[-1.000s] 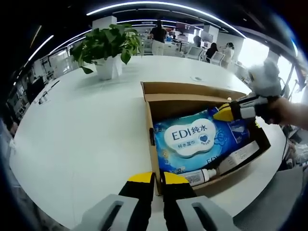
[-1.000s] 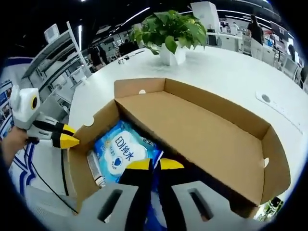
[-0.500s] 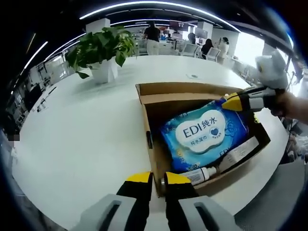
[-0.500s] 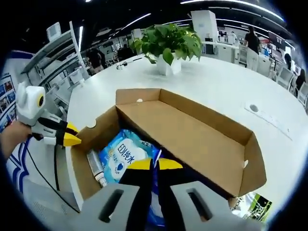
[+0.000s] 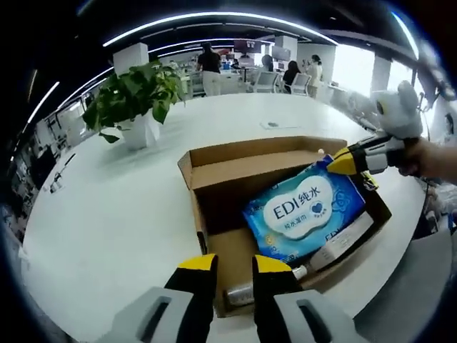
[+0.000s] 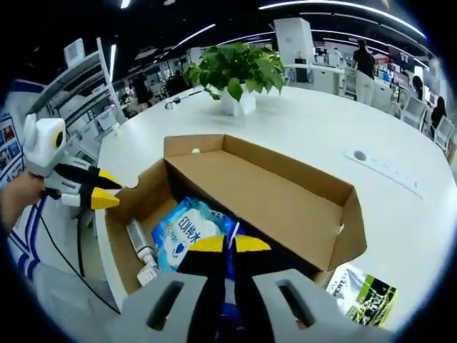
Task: Operate the shoe box by opening the lid, removing the specified soft item, and placing it in the target area until the item is outside and the box remains undamaged.
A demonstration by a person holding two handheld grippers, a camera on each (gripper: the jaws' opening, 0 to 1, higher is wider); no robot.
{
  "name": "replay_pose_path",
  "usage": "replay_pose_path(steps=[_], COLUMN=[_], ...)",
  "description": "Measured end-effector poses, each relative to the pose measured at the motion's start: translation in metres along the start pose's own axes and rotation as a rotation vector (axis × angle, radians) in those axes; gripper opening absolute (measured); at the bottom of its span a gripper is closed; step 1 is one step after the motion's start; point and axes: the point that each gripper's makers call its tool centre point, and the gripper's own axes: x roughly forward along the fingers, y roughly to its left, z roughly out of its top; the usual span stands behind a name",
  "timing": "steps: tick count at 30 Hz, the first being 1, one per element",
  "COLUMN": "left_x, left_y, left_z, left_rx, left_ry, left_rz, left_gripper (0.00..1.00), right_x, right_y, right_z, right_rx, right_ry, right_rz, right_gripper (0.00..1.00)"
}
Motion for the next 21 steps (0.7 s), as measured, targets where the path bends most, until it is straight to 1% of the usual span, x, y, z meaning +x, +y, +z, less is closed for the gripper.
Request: replay_pose_path(steps=[3,4,5,6,8,9,14,15,17,18,21], left_x=[0.009,0.014,0.016,0.019,0.028,0.033,0.049,0.052,0.056,0.058,0.063], left_y=[-0.007,-0.012,-0.017,-0.020,-0.028,-0.033,-0.048,-0.055,-0.064,-0.070,-0.077], left_z=[0.001,0.002,0.001,0.001,0.003,0.002,-0.005,-0.008,-0.010,-0.012,-0.016], left_rx=[0.003,-0.002,-0.007,-0.007,-0.014,-0.023,-0.018,-0.019,-0.025,-0.040,-0.055], left_ry=[0.013,0.016,0.033,0.037,0.035,0.045,0.092,0.112,0.125,0.142,0.162], left_rz=[-0.035,-0.061,-0.086,-0.099,-0.140,-0.164,-0.225,-0.256,-0.295,-0.324,-0.351], left_gripper=[0.19,0.19,0.19,0.19,0.19,0.19,0.20,0.20,0.19,0.19,0.16], right_x=[-0.006,-0.008,-0.010,-0.011,-0.014,-0.016,-0.023,-0.024,-0.025,-0.025,-0.027], right_y=[-0.005,-0.008,-0.009,-0.011,-0.016,-0.019,-0.025,-0.026,-0.028,-0.029,-0.031], right_z=[-0.001,-0.002,-0.003,-0.003,-0.006,-0.007,-0.010,-0.011,-0.011,-0.011,-0.012], right_rx=[0.008,0.012,0.015,0.017,0.023,0.031,0.039,0.040,0.040,0.039,0.038], right_ry=[-0.003,-0.004,-0.004,-0.004,-0.004,-0.004,-0.006,-0.006,-0.006,-0.005,-0.005], right_rz=[-0.010,-0.014,-0.016,-0.019,-0.029,-0.033,-0.047,-0.049,-0.054,-0.055,-0.060], right_gripper=[0.00,0.00,0.00,0.00,0.00,0.00,0.00,0.00,0.00,0.00,0.00])
